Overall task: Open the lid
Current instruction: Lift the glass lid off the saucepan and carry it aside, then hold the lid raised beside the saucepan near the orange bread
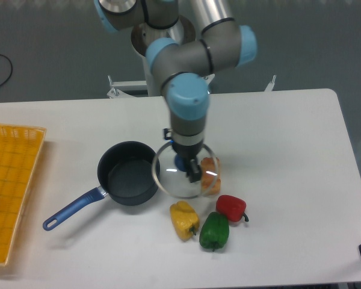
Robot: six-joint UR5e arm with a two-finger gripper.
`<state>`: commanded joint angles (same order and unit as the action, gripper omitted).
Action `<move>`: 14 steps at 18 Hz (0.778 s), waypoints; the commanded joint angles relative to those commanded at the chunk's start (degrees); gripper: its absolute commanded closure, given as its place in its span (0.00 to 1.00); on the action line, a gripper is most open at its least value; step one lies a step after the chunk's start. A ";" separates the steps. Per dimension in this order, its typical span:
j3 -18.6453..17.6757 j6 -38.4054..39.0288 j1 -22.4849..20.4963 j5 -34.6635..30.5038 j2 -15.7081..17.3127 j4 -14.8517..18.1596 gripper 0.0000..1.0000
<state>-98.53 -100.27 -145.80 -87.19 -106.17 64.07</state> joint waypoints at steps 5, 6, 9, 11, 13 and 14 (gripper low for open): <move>0.00 -4.84 -3.96 0.09 0.00 0.00 0.43; 0.00 -5.11 -4.40 0.00 0.00 0.00 0.43; 0.09 -5.90 -5.19 0.00 0.00 0.09 0.43; 0.09 -7.13 -5.99 0.00 0.00 0.44 0.43; 0.09 -7.66 -6.86 -0.08 0.00 0.44 0.43; 0.09 -7.75 -7.04 -0.08 0.00 0.44 0.43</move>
<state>-98.44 -108.02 -152.84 -87.28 -106.17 64.51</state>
